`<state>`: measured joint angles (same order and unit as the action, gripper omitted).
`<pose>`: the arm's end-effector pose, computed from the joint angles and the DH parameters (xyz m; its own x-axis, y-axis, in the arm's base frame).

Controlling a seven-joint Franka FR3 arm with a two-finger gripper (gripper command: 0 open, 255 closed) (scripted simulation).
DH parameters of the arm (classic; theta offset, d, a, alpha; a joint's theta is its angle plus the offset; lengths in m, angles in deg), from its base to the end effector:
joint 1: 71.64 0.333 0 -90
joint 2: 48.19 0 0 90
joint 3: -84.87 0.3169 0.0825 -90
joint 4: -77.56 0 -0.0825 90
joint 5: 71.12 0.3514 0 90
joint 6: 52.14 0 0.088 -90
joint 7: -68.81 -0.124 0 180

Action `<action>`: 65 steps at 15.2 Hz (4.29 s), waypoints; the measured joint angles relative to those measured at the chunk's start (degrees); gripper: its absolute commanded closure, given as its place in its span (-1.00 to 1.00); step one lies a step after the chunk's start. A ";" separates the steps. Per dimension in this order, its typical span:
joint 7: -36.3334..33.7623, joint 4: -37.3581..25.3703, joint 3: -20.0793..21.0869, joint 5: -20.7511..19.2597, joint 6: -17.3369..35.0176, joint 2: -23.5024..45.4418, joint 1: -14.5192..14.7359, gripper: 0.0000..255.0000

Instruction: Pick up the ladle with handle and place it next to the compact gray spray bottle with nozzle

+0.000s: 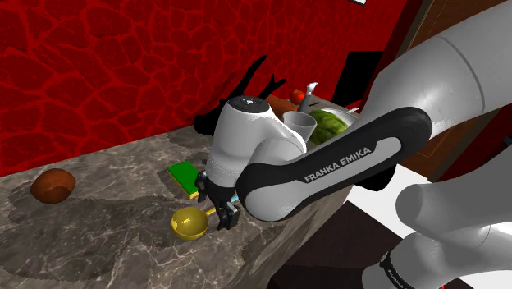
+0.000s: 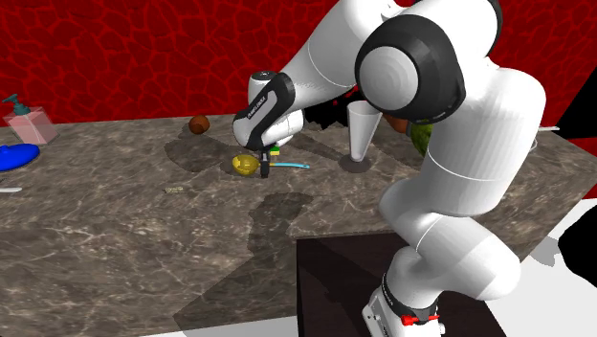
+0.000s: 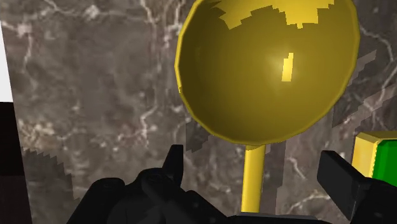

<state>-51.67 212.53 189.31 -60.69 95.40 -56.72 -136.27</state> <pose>0.3857 0.3226 0.3393 0.0413 -0.9959 -0.0806 -0.9842 -0.0267 -0.1750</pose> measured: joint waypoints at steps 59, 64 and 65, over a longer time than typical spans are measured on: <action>7.15 -23.29 -47.92 8.27 -37.75 -13.45 38.38 1.00; 6.57 -27.43 -48.27 7.45 -41.43 -12.87 37.88 1.00; 6.51 -28.26 -48.33 7.25 -42.13 -12.67 37.74 1.00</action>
<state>-45.16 184.27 140.99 -53.44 53.28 -69.39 -98.54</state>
